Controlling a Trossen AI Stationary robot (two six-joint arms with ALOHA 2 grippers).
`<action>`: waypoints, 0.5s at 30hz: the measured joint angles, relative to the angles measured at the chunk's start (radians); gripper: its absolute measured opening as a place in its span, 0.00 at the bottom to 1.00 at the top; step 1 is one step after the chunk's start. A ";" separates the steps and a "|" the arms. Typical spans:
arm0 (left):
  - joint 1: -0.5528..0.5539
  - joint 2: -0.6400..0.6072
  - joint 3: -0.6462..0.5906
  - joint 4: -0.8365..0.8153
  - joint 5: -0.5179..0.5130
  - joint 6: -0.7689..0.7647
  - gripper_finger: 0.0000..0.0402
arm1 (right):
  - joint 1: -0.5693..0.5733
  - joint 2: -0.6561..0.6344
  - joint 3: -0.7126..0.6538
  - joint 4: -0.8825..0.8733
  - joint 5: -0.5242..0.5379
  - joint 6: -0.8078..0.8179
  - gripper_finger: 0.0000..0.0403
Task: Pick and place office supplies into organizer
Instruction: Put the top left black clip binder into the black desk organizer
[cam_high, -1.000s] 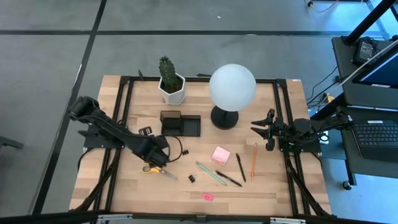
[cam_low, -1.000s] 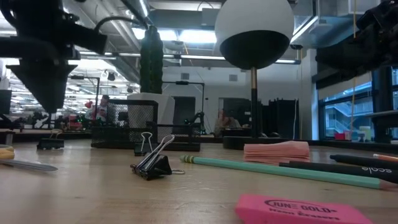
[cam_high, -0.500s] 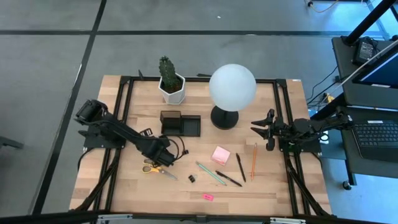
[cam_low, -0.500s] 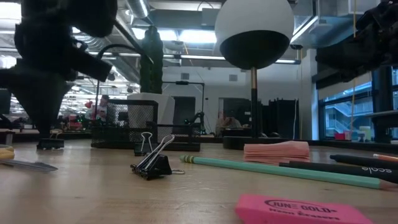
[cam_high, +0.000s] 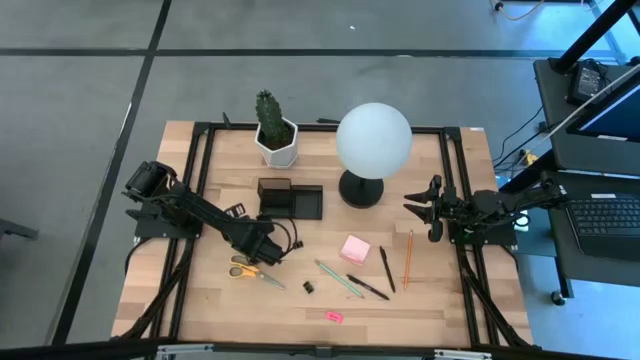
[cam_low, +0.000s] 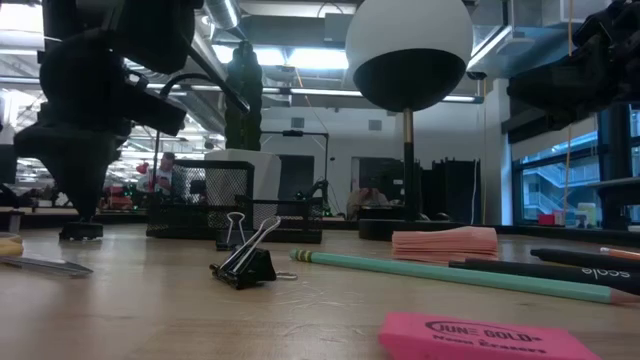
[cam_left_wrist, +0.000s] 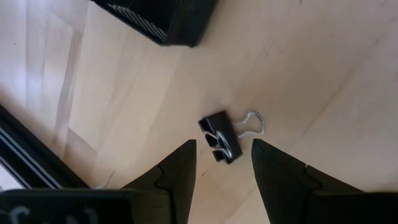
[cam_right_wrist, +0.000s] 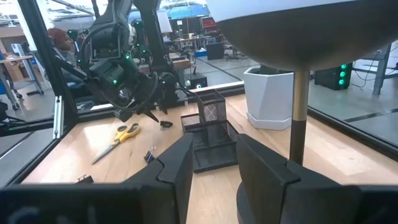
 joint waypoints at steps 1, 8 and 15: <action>0.000 0.000 0.000 0.000 0.000 0.000 0.37 | 0.000 0.000 0.000 0.001 0.000 0.000 0.31; 0.000 0.000 -0.004 0.009 0.002 0.000 0.37 | 0.000 0.000 0.000 0.009 0.000 0.000 0.31; 0.000 0.000 -0.025 0.045 0.009 -0.008 0.37 | 0.000 0.000 0.000 0.009 0.002 -0.001 0.31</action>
